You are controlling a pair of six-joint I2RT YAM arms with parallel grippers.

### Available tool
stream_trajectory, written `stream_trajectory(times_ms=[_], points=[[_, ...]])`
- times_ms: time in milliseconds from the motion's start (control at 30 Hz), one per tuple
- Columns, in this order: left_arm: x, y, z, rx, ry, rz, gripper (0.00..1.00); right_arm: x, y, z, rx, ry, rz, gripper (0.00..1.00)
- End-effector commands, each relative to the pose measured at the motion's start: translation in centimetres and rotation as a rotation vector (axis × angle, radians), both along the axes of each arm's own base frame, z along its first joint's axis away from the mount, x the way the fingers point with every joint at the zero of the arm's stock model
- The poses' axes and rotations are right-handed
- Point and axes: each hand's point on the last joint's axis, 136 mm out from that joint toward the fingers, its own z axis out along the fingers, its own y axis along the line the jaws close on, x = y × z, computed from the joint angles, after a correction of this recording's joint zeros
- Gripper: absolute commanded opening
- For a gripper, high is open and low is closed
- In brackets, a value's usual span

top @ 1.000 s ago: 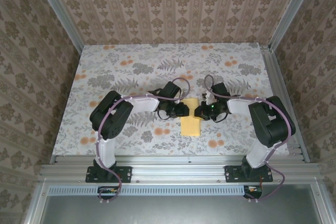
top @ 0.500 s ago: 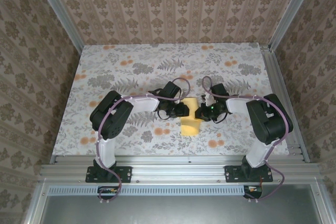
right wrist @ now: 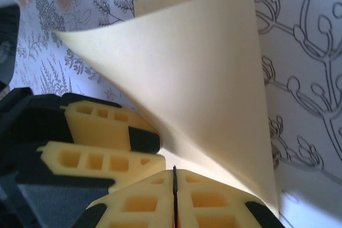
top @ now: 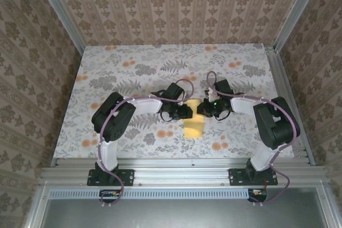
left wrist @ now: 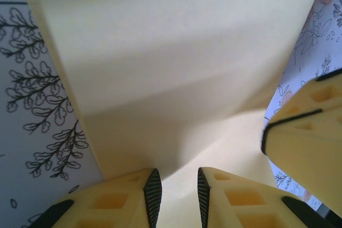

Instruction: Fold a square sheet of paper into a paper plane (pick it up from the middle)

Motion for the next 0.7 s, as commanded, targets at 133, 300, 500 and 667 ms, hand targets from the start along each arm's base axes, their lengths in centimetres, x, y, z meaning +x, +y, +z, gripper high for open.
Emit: stream_trajectory(times_ms=[133, 300, 500, 667], points=[[-3.0, 4.6, -6.3, 0.247, 0.107, -0.012, 0.3, 0.7, -1.0, -2.8, -0.114, 0.035, -0.016, 0.1], [-3.1, 5.0, -6.4, 0.26, 0.105, -0.013, 0.3, 1.1, -2.9, -4.1, -0.215, 0.038, -0.042, 0.09], [-3.4, 5.5, -6.4, 0.268, 0.103, -0.01, 0.3, 2.0, -5.5, -4.3, -0.309, 0.02, -0.1, 0.08], [-3.2, 5.8, -6.3, 0.273, 0.1, -0.008, 0.3, 2.7, -4.7, -2.4, -0.259, -0.017, -0.099, 0.08]])
